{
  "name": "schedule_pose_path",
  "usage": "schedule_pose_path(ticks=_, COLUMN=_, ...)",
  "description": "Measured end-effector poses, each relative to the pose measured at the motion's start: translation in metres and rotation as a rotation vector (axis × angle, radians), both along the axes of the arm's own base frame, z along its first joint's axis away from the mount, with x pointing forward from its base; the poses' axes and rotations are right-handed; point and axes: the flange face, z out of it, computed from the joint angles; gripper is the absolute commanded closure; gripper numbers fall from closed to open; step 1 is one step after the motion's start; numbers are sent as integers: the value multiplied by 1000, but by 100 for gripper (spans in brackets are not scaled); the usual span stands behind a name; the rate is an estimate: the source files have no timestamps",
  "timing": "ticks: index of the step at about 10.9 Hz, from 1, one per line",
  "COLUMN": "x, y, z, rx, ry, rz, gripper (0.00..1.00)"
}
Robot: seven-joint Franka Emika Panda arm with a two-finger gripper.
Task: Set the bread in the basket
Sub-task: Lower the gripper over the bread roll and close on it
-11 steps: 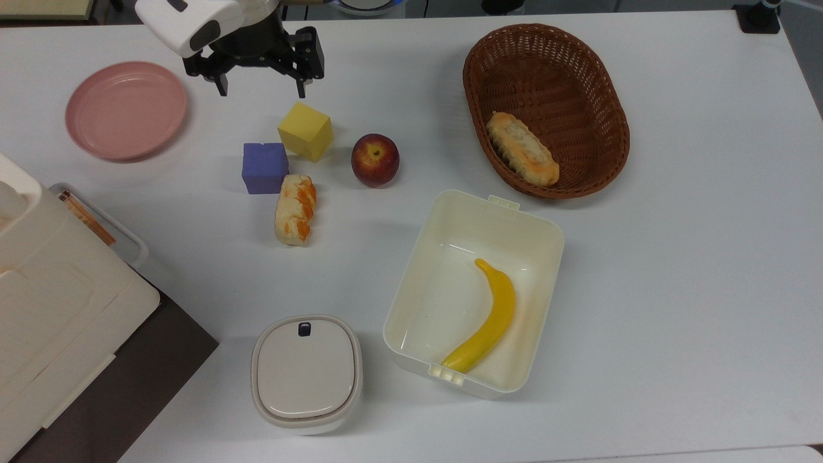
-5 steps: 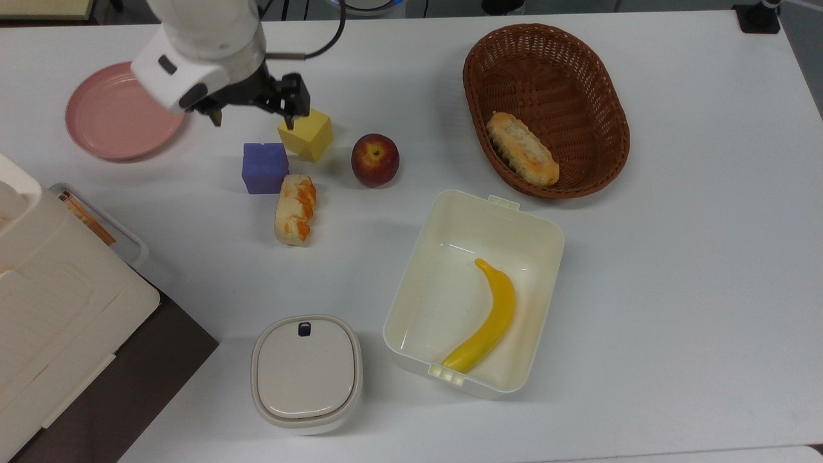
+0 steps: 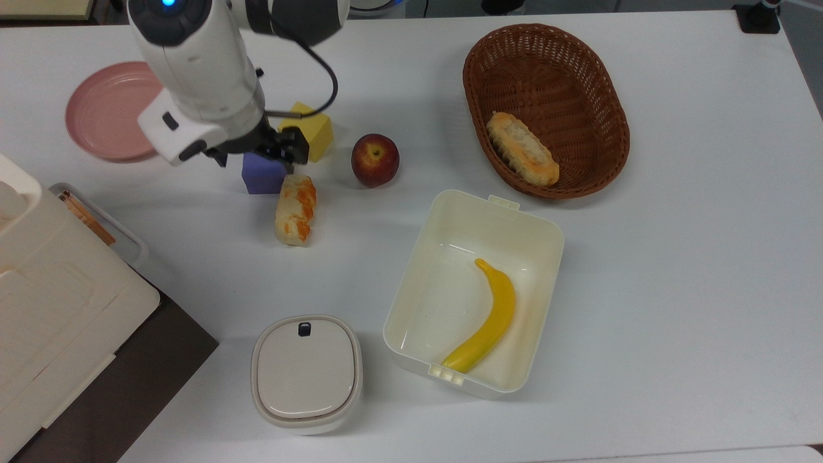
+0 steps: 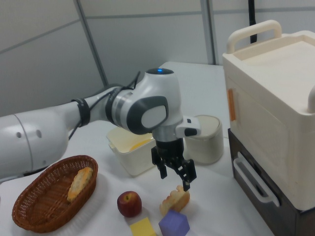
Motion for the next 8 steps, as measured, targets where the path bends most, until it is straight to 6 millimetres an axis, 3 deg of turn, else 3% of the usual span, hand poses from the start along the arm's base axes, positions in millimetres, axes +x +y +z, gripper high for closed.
schedule_pose_path(ticks=7, x=16, y=13, z=-72, rx=3, ry=18, rz=-79, gripper=0)
schedule_pose_path(ticks=8, x=16, y=17, z=-78, rx=5, ry=27, rz=-75, gripper=17)
